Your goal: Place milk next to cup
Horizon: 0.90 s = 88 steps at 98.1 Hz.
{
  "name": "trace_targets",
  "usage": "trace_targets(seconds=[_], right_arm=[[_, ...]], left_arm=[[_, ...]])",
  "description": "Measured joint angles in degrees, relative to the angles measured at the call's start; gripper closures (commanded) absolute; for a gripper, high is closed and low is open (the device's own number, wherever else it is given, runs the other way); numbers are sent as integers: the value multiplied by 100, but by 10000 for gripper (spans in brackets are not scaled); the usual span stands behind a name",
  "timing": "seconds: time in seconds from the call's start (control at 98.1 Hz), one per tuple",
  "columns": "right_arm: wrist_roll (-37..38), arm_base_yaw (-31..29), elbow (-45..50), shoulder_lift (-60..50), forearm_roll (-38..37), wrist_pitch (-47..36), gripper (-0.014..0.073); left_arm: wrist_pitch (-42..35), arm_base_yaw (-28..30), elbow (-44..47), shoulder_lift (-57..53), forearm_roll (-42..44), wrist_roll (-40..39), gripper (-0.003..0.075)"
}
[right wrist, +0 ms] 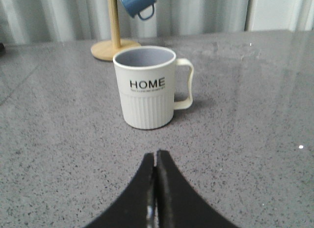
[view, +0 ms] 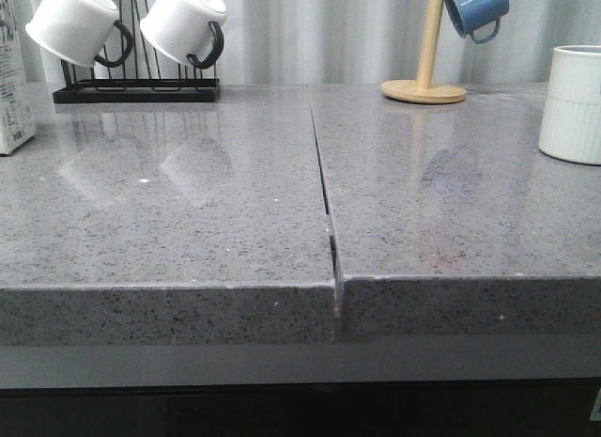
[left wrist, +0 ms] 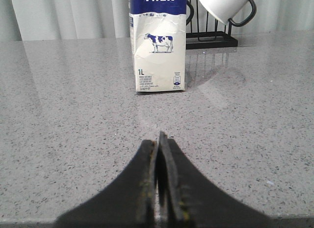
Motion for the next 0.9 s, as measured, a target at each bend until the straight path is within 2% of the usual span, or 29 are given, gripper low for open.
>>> trace_targets(seconds=[0.102, 0.224, 0.296, 0.612, 0.897], right_arm=[[0, 0, -95, 413, 0, -9, 519], [0, 0, -243, 908, 0, -44, 316], [0, 0, -327, 1171, 0, -163, 258], [0, -55, -575, 2425, 0, -1197, 258], [0, -777, -907, 3764, 0, -2266, 258]], left_arm=[[0, 0, 0, 0, 0, 0, 741], [0, 0, 0, 0, 0, 0, 741], [0, 0, 0, 0, 0, 0, 741], [0, 0, 0, 0, 0, 0, 741], [0, 0, 0, 0, 0, 0, 741]])
